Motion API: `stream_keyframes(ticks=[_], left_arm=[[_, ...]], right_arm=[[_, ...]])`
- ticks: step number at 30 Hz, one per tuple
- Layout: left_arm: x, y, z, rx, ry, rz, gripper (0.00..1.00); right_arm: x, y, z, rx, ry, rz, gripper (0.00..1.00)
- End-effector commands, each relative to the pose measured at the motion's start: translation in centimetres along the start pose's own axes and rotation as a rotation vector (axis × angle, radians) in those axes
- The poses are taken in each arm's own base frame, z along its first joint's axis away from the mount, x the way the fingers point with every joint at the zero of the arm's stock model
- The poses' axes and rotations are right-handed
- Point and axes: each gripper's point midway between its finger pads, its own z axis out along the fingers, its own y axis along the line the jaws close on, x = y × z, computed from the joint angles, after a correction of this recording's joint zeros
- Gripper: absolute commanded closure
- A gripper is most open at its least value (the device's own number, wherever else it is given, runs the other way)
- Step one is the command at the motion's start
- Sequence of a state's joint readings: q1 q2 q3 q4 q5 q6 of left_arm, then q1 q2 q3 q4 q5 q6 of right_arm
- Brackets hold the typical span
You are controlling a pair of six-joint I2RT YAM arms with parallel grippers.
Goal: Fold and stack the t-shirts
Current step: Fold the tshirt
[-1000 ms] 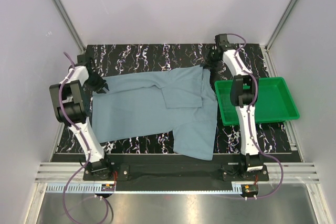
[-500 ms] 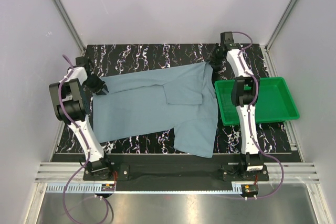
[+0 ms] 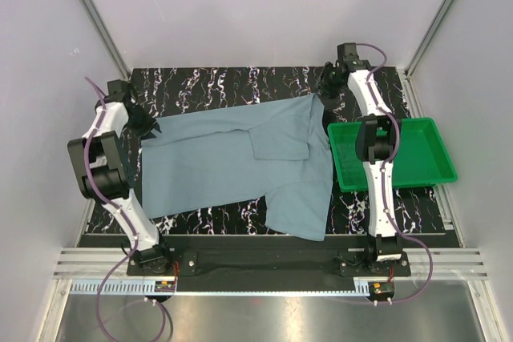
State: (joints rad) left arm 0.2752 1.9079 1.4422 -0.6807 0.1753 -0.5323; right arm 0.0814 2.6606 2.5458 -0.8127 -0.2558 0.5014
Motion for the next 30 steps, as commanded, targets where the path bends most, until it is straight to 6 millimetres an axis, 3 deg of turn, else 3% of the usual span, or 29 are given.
stream_keyframes(ticks=[1,4,6,8,9,11,12,13,14,15,16,17,18,20,21,23,24,29,30], left_arm=[[-0.3,0.2,-2.3,-0.028,-0.075,-0.007,0.67],[1.6,2.0,-2.8,-0.112,-0.055,-0.027,0.68],[3.6,3.2,-2.8,-0.173,-0.019,-0.027,0.69],[5.1,3.2,-3.5,-0.178,-0.001,-0.014,0.72],[6.5,3.6,-3.6,-0.212,0.020,0.007,0.72],[7.5,3.7,-4.9,-0.234,0.004,0.021,0.72],[8.7,4.5,-5.3,-0.271,0.018,0.012,0.71],[9.2,4.9,-5.6,-0.283,0.018,-0.004,0.71],[9.5,5.1,-6.6,-0.276,0.000,-0.019,0.70],[10.0,6.0,-7.1,-0.313,-0.001,-0.039,0.69],[10.4,6.5,-7.4,-0.327,-0.005,-0.044,0.69],[10.3,6.8,-8.2,-0.331,-0.030,-0.047,0.69],[10.5,7.1,-8.6,-0.340,-0.035,-0.060,0.69],[11.4,7.7,-8.9,-0.347,-0.025,-0.073,0.69],[11.7,7.9,-9.4,-0.344,-0.027,-0.084,0.69],[12.7,8.5,-9.5,-0.345,-0.015,-0.088,0.69],[12.8,8.5,-9.8,-0.339,-0.026,-0.091,0.69],[12.6,9.0,-10.3,-0.358,-0.031,-0.065,0.69],[12.5,9.0,-10.4,-0.357,-0.034,-0.058,0.69]], right_arm=[[0.3,7.0,-7.6,-0.092,-0.026,-0.106,0.50],[2.9,8.0,-9.5,-0.080,0.036,-0.122,0.48],[6.0,8.9,-10.0,-0.084,0.113,-0.153,0.47],[9.4,10.5,-11.9,-0.095,0.187,-0.219,0.46],[11.2,10.4,-12.1,-0.082,0.235,-0.239,0.46],[13.9,11.1,-14.3,-0.088,0.292,-0.293,0.45],[16.6,10.5,-14.4,-0.071,0.361,-0.310,0.44],[17.3,11.2,-16.4,-0.097,0.353,-0.333,0.44],[18.3,11.0,-17.0,-0.099,0.365,-0.355,0.44],[20.8,9.7,-17.1,-0.075,0.423,-0.366,0.43],[21.0,10.1,-18.9,-0.105,0.395,-0.389,0.43],[22.0,9.7,-19.5,-0.111,0.411,-0.415,0.43],[24.0,8.1,-19.6,-0.079,0.459,-0.419,0.43],[25.1,7.6,-21.6,-0.095,0.446,-0.427,0.43],[27.1,5.6,-21.6,-0.060,0.496,-0.408,0.43],[29.0,5.3,-23.4,-0.079,0.493,-0.409,0.45],[30.6,3.6,-24.2,-0.053,0.502,-0.403,0.45],[35.8,-0.5,-27.7,0.030,0.499,-0.288,0.46],[37.2,-2.1,-28.8,0.036,0.496,-0.255,0.46]])
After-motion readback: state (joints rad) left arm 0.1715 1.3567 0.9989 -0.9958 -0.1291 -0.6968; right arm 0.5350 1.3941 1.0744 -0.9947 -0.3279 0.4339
